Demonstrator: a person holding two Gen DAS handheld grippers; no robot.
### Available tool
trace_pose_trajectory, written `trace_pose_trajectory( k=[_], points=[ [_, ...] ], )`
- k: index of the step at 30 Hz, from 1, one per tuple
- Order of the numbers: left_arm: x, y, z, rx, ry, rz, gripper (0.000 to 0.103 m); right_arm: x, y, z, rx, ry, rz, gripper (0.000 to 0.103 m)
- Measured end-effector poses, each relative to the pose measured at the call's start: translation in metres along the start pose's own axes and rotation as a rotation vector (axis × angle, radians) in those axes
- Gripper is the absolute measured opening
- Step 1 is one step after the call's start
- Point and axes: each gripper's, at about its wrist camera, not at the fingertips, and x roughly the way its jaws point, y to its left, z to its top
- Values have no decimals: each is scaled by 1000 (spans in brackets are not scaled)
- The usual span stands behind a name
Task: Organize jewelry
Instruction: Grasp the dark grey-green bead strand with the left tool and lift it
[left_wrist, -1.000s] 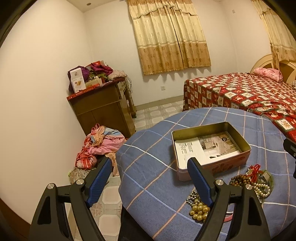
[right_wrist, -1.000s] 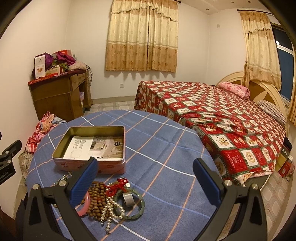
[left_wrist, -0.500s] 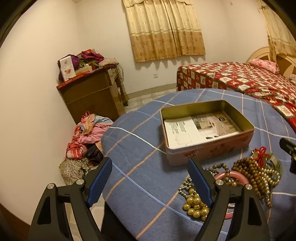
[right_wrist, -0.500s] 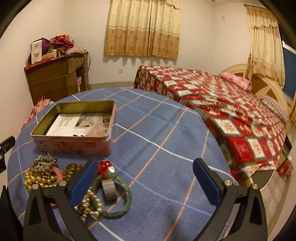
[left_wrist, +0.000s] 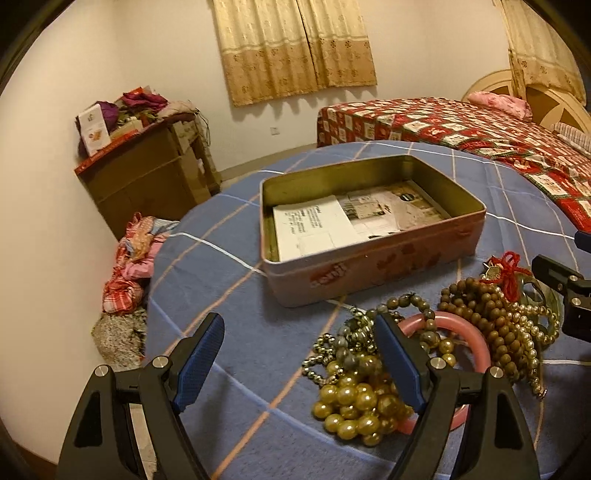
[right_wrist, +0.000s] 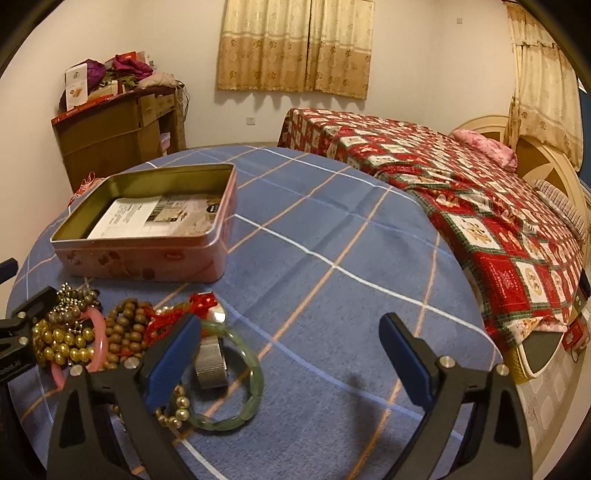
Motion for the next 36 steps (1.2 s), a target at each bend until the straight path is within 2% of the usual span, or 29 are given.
trace_pose_trajectory(
  k=[1,3,4,5,7,9,11,19,28,32,36],
  points=[
    [3,1,0,-5,10,-27,69,-1,0,0,-1,-2,0,98],
    [7,2,0,-17,34,-80,40,-2,1,0,-4,-9,-4,98],
    [9,0,-1,-17,40,-107,34,-1,2,1,-7,-11,-7,98],
    [10,0,-2,-18,44,-140,22,-2,3,0,-9,-10,-7,98],
    [8,-1,-2,-29,45,-180,14,-1,4,-1,-14,-6,-7,98],
    [3,1,-1,-48,24,-204,12,-1,4,1,-17,-9,-9,98],
    [-6,2,3,-48,-4,-223,4,-1,4,1,-18,-12,-11,98],
    [-37,9,19,-33,-97,-243,4,0,3,0,-16,-12,-12,98],
    [-58,23,35,-63,-182,-279,4,0,2,0,-18,-12,-10,98],
    [-64,25,43,-62,-212,-259,4,1,0,0,-24,-10,-2,98],
    [-70,28,47,-45,-247,-194,4,1,-5,3,-31,-18,-19,96]
  ],
)
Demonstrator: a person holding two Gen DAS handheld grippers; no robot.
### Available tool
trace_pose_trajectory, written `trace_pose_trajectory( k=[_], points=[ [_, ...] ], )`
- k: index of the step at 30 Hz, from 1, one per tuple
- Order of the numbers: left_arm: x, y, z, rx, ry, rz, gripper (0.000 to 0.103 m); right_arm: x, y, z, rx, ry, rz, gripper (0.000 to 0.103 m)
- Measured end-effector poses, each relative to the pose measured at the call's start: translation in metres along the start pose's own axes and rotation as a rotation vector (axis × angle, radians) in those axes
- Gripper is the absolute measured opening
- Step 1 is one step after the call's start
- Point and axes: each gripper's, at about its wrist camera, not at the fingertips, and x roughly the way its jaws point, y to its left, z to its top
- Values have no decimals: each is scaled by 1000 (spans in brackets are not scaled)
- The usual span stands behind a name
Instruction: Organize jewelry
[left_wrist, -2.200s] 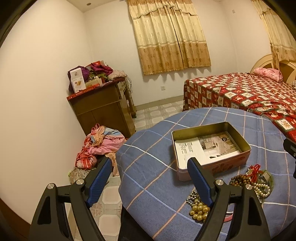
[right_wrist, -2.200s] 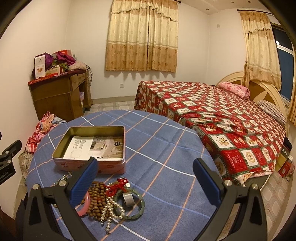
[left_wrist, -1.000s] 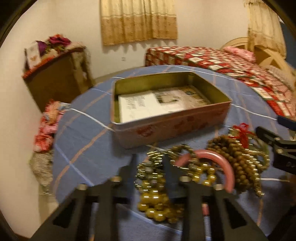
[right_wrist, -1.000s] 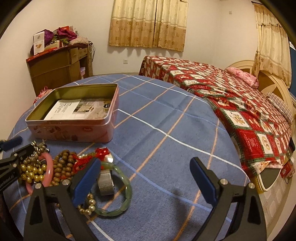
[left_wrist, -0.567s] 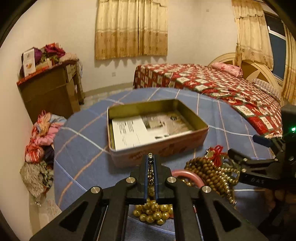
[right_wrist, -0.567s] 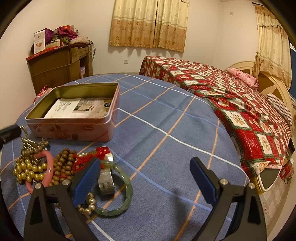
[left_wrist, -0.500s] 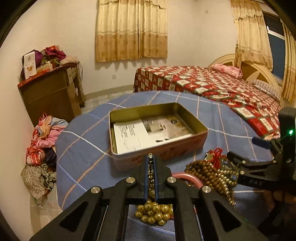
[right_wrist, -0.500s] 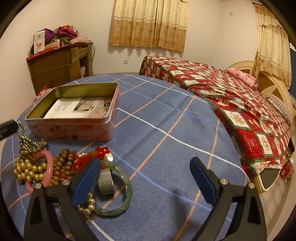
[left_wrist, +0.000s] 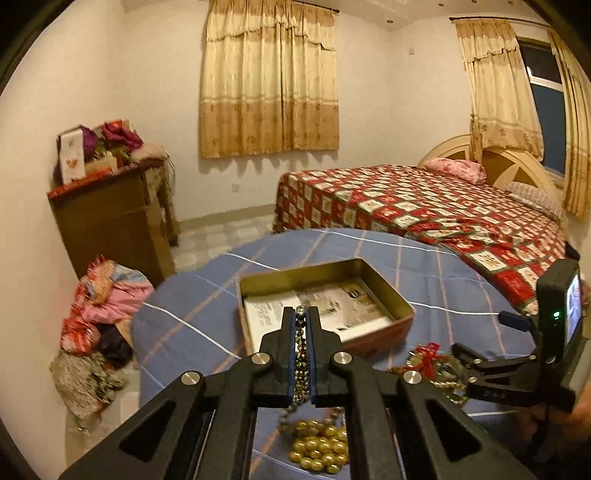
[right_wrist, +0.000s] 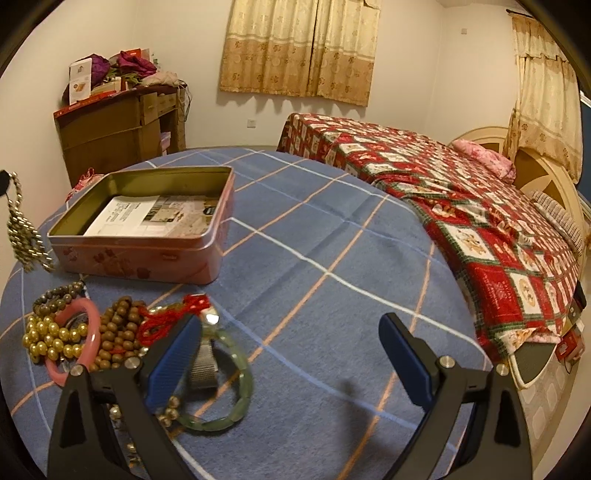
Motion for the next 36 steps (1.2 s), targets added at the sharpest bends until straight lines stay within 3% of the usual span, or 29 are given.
trace_pose_trajectory(
  k=[8,18,21,23,25,26,29,36],
  points=[
    [11,24,-12,-50,35,37,4,4,2,-1,-4,34,68,76],
    [23,34,-24,-62,77,51,4,8,34,7,-101,40,154,70],
    [26,38,-28,-72,94,49,4,14,40,8,-130,66,178,61],
    [27,40,-28,-80,98,47,4,18,43,7,-155,87,190,39],
    [27,42,-28,-82,99,46,4,18,43,4,-157,97,223,33],
    [27,42,-28,-82,99,45,4,17,43,3,-159,89,225,25],
    [26,41,-28,-78,95,45,4,10,39,5,-144,61,246,17],
    [21,38,-25,-72,85,37,4,-3,32,12,-111,0,245,15]
  ],
)
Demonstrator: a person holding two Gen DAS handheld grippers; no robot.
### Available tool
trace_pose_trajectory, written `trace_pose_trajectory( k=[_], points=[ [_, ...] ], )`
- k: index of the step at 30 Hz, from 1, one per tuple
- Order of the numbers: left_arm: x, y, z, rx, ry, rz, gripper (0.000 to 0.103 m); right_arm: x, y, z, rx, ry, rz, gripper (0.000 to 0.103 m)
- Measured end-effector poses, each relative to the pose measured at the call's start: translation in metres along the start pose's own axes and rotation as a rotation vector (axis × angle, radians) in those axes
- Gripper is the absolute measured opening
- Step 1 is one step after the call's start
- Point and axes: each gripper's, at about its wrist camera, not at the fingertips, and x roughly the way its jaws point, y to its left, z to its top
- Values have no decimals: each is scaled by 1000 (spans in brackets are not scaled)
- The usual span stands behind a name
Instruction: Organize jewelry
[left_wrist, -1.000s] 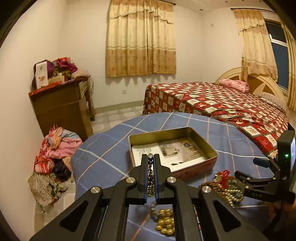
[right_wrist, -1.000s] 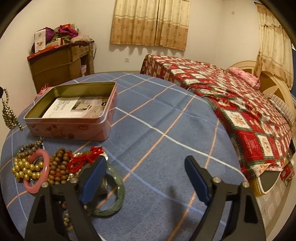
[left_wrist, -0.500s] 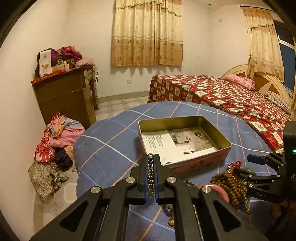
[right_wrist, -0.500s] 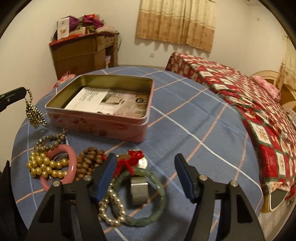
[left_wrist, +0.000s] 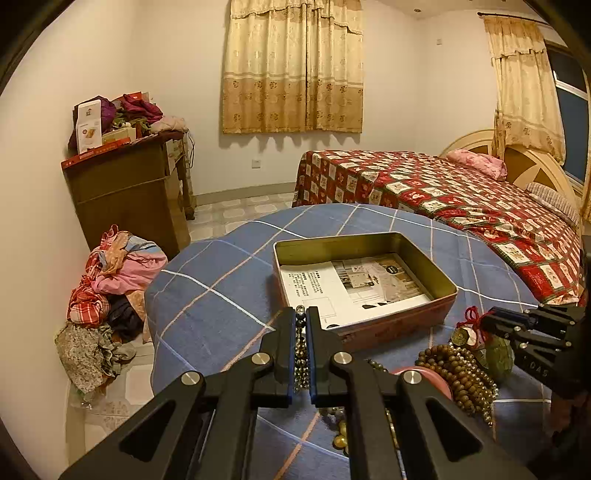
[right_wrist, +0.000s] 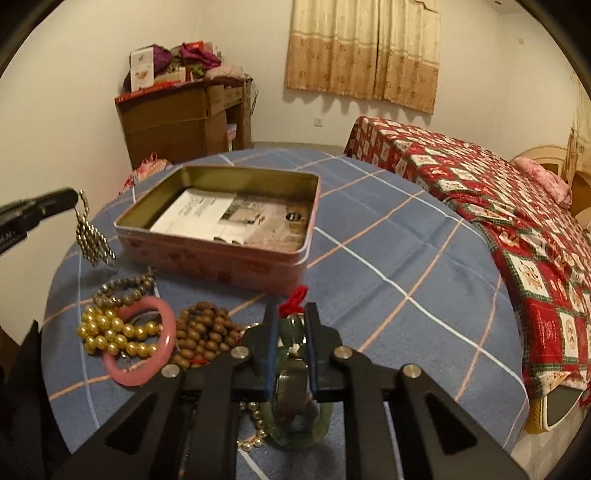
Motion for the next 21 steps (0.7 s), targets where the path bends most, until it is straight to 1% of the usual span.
trace_pose_trajectory(
  k=[15,21],
  points=[
    [-7,-4,5,4,-15,-10,4,-23,-17,13,71,-72,34,15],
    [-11,-6,10,15,-26,-14,4,-34,-22,22,71,-103,39,15]
  ],
)
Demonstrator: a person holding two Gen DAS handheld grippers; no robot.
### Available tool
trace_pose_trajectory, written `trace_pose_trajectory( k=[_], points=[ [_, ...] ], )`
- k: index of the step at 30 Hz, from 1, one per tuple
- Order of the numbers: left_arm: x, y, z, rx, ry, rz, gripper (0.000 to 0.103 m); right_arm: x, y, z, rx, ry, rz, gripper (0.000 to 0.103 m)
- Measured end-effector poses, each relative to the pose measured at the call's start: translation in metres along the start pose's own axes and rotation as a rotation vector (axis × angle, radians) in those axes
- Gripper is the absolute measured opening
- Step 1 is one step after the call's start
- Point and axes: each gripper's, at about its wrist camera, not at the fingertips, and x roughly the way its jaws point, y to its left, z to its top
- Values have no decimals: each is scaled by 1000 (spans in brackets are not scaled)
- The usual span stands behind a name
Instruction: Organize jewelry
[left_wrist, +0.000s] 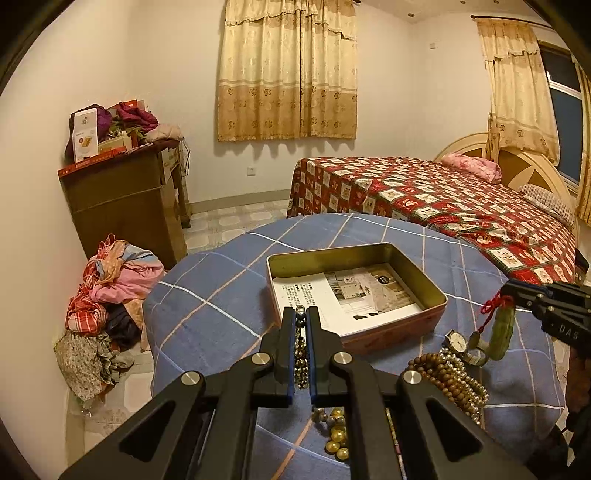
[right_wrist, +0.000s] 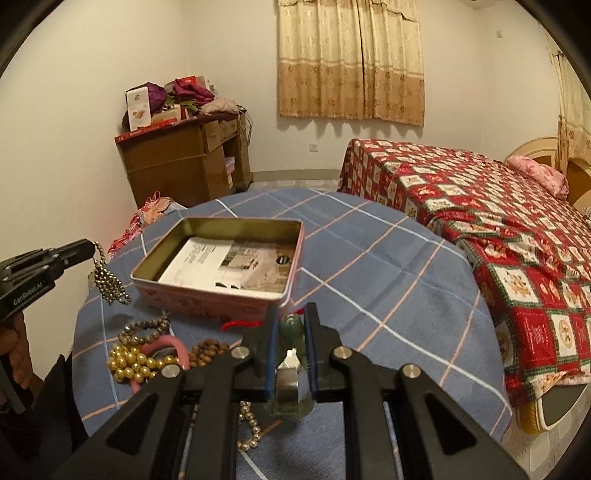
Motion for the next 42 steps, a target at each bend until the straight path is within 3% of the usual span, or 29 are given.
trace_pose_trajectory(
  k=[5,9,15,26,34,36,38,42],
  points=[
    [0,-1,2,-4,4,0,4,4,-1,-2,26,43,74,15],
    [0,-1,2,-7,4,1,4,21,3,-18,-4,126,75,18],
    [4,0,-2,-7,19,-1,4,30,-7,-30,11,178,60,22],
    [6,-2,-4,-5,25,-3,4,21,-2,-33,-39,153,25,6],
    [5,-1,-4,-5,25,-8,4,4,5,-16,-73,95,40,4],
    [6,-1,-4,-8,25,-7,4,10,6,-18,-96,124,49,13],
    [6,-1,-3,-11,27,-4,4,17,4,-24,-111,155,32,52],
    [9,-2,-4,-13,37,-3,4,29,-8,-39,-102,210,-23,44]
  ],
)
